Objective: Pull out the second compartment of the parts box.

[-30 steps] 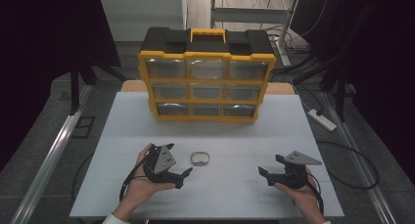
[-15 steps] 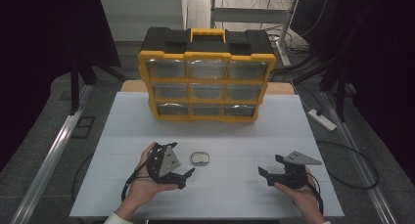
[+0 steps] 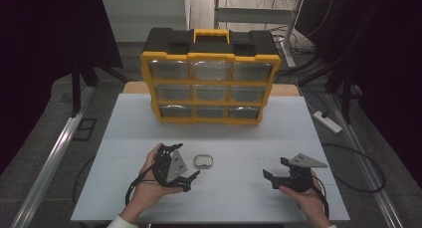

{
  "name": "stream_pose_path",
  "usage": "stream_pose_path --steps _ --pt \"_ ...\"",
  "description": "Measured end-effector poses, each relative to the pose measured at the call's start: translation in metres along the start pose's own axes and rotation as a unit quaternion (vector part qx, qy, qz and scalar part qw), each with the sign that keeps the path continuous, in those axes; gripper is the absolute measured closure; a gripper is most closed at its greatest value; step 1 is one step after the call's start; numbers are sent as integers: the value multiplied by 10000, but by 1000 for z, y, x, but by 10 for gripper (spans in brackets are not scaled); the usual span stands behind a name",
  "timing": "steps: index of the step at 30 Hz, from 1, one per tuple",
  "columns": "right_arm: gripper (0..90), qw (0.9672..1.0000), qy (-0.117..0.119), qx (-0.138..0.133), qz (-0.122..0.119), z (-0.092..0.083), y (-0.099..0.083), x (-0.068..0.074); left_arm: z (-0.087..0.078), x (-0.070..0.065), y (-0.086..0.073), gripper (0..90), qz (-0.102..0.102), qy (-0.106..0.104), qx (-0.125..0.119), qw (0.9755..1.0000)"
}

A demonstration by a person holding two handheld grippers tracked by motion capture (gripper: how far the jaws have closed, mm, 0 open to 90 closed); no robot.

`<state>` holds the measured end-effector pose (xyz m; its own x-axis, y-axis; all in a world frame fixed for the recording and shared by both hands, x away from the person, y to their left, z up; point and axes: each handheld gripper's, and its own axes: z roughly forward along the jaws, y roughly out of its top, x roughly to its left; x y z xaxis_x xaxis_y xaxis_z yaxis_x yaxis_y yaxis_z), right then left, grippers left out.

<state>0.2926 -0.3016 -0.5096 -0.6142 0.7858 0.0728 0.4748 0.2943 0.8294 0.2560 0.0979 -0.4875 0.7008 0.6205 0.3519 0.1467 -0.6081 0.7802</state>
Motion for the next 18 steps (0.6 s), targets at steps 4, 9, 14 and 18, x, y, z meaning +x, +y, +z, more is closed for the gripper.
stream_pose_path --steps 4,9,14,18 --pt "125 10000 1 -2 -2 0 0 0 1 -2 2 50 186 84 8 9998" --pt "125 10000 0 5 -15 0 0 0 2 -3 3 51 300 128 23 9995" --pt "126 10000 0 8 -20 0 0 0 3 -5 5 52 434 195 31 9989" --pt "126 10000 -3 8 -24 0 0 0 4 -6 6 53 586 236 12 9980"
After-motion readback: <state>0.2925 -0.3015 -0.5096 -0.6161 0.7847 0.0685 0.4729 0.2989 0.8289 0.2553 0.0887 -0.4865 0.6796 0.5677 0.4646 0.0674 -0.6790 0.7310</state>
